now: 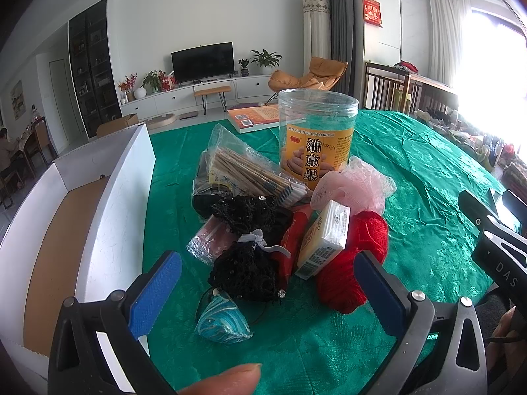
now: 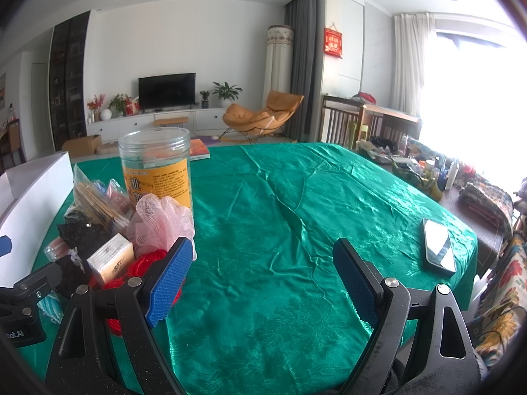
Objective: Organize soft objects
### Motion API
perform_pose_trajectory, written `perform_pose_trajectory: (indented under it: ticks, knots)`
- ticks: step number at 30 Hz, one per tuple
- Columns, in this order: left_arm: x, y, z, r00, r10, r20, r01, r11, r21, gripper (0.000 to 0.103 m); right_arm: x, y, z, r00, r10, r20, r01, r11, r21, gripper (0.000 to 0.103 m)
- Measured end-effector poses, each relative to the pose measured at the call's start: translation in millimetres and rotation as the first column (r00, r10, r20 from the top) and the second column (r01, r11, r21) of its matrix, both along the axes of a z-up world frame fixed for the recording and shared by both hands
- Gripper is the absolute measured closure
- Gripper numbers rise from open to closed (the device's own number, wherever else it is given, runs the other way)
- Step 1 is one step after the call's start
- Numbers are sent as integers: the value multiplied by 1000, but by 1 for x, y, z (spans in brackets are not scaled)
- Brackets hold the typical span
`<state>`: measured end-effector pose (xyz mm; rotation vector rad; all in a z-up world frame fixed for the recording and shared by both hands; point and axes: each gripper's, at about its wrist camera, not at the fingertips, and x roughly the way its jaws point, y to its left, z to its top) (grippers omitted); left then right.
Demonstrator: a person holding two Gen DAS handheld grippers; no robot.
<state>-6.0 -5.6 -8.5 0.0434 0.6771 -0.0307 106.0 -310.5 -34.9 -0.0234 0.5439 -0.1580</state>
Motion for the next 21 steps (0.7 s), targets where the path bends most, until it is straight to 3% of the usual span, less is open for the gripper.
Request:
perform_pose_trajectory:
  ticks: [21]
  knots:
    - [-1,3,-2,1000,0,-3,0,1000,1,0,0,1,0,1000,0,0,0,1000,1,14]
